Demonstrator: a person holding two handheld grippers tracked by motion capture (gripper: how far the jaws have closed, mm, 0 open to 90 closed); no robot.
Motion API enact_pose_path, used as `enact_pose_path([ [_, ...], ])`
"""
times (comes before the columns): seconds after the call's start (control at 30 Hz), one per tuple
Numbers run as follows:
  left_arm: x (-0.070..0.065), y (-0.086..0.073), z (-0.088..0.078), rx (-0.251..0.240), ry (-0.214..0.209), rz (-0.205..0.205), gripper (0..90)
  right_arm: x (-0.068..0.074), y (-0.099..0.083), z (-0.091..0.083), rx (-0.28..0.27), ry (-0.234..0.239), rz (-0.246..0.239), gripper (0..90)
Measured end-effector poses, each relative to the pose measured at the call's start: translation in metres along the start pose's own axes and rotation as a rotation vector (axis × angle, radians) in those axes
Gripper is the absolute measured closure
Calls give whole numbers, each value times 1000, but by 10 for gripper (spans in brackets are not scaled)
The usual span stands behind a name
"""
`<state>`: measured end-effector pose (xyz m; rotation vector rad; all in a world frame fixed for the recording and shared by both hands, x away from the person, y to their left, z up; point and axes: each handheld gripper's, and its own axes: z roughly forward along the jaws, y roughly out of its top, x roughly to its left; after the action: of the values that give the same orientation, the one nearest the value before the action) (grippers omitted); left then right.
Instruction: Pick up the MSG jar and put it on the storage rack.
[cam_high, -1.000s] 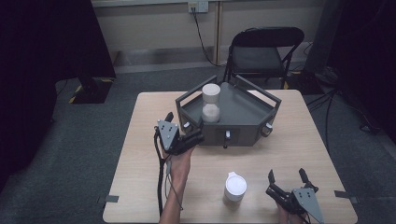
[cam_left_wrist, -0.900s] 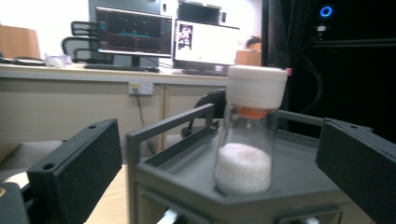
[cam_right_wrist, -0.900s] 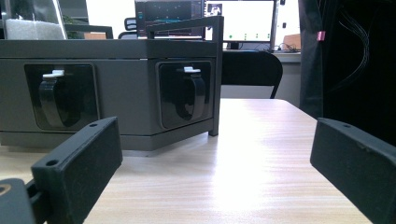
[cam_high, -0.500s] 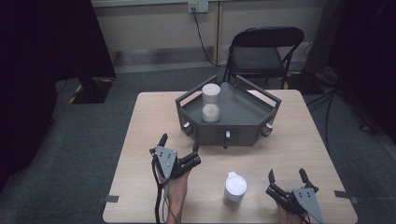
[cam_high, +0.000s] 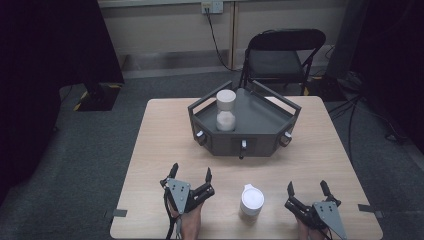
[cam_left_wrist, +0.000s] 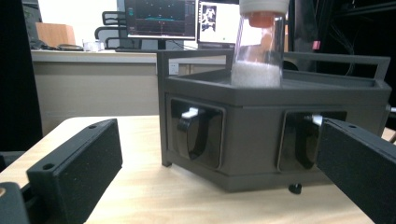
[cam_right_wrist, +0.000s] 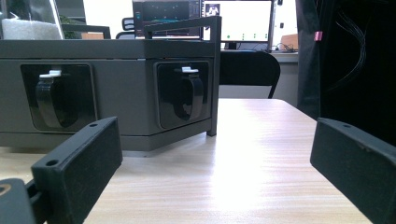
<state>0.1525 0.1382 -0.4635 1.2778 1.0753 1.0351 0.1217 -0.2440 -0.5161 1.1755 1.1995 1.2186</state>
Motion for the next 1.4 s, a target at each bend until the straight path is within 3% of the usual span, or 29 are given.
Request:
enact_pose_path([
  [0.13, 2, -6, -2, 31, -14, 2, 8, 0, 0, 0, 0, -1, 0, 8],
  [0.23, 0, -15, -5, 16, -3, 16, 7, 0, 0, 0, 0, -3, 0, 8],
  [0.47, 1, -24, -13, 14, 5, -9, 2, 2, 0, 0, -1, -10, -1, 8],
  [0.93, -2, -42, -14, 48, 0, 21, 2, 2, 0, 0, -1, -12, -1, 8],
  [1.03, -1, -44, -14, 37, 2, 34, 2, 2, 0, 0, -1, -12, -1, 8],
  [1.17, 1, -43, -12, 38, 14, 12, 2, 2, 0, 0, -1, -12, 0, 8],
  [1.3, -5, -49, -14, 9, 37, 34, 2, 2, 0, 0, -1, -12, -1, 8],
  [1.4, -4, -52, -16, -7, 42, 14, 2, 2, 0, 0, -1, -13, 0, 8],
])
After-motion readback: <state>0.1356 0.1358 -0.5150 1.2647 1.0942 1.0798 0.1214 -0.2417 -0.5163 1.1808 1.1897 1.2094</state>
